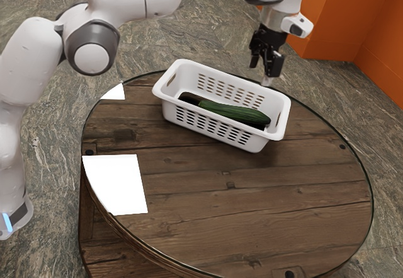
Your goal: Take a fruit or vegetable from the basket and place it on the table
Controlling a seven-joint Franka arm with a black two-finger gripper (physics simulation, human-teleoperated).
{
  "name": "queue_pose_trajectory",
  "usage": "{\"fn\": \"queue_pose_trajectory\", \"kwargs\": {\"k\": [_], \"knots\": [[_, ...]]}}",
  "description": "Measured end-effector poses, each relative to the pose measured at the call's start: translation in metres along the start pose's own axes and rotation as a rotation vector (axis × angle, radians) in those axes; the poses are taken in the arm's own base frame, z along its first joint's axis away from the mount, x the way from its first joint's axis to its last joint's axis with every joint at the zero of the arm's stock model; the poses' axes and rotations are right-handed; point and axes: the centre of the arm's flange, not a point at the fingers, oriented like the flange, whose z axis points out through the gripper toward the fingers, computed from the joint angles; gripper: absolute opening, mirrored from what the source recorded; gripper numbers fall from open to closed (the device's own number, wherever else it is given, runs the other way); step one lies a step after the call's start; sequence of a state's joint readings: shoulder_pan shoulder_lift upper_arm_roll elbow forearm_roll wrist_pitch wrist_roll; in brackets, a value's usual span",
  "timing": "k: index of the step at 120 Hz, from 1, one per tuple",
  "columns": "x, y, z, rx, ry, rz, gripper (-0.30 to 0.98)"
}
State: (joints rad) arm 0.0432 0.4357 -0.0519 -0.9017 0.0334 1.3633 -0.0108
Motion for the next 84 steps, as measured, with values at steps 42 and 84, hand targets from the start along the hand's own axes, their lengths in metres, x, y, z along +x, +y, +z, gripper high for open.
{"fn": "queue_pose_trajectory", "kwargs": {"k": [42, 84], "knots": [[-0.004, -0.012, 0.019, 0.010, -0.075, -0.020, 0.69], [-0.124, -0.058, 0.032, -0.072, -0.127, -0.141, 0.69]]}}
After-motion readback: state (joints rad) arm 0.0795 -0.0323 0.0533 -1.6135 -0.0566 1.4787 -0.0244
